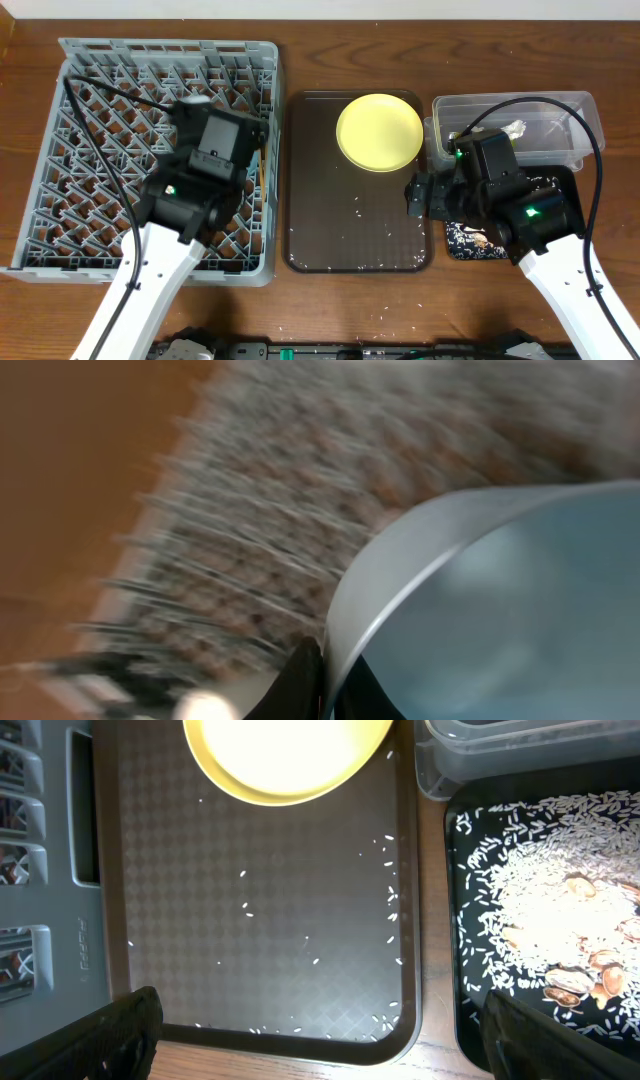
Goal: Sort waste into correct bins and load items into the dishwasher
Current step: 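Place the light-blue bowl into the dish rack with the left gripper, then release the bowl and move the left gripper back toward the brown tray, then grasp the rim of the yellow plate with the left gripper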
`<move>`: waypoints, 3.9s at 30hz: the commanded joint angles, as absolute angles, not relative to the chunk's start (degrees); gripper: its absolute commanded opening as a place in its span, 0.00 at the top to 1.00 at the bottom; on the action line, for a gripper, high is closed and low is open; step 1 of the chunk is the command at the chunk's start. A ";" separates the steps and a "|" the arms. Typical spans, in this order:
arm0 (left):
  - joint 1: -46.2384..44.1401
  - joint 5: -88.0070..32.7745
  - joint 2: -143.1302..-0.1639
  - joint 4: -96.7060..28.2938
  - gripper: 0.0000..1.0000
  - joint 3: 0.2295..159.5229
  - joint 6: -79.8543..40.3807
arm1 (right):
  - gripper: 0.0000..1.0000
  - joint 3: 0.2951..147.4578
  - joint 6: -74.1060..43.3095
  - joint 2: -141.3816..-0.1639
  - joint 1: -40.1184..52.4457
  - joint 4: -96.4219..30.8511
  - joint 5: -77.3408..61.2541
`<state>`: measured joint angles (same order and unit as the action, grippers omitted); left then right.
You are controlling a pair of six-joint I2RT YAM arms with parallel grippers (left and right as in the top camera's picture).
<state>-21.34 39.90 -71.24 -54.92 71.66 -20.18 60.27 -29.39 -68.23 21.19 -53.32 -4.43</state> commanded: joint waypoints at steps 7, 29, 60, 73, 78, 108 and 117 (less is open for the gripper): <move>-13.17 76.38 -86.19 -49.80 0.92 71.96 -17.41 | 0.01 60.95 -29.74 -68.25 20.64 -53.01 -3.88; -11.79 76.25 -103.00 -48.75 0.93 68.82 -20.25 | 0.01 60.95 -29.71 -68.25 20.62 -52.99 -2.37; -12.23 42.35 -84.03 -58.54 0.44 70.96 -26.89 | 0.01 60.95 -29.76 -68.25 20.64 -53.19 -2.42; -12.23 26.11 -69.71 -61.23 0.44 70.96 -26.68 | 0.01 60.95 -29.78 -68.25 20.64 -53.67 -2.42; -12.62 12.43 -69.65 -60.73 0.46 70.96 -19.16 | 0.01 60.95 -29.71 -68.25 20.64 -53.78 -2.39; -24.84 -18.37 -102.06 -14.81 0.44 69.38 -21.87 | 0.01 60.62 -28.25 -68.27 21.06 -49.63 -9.28; -24.91 -16.05 -115.50 -5.82 0.46 69.38 -24.67 | 0.01 58.70 -28.27 -68.29 21.06 -49.45 -9.28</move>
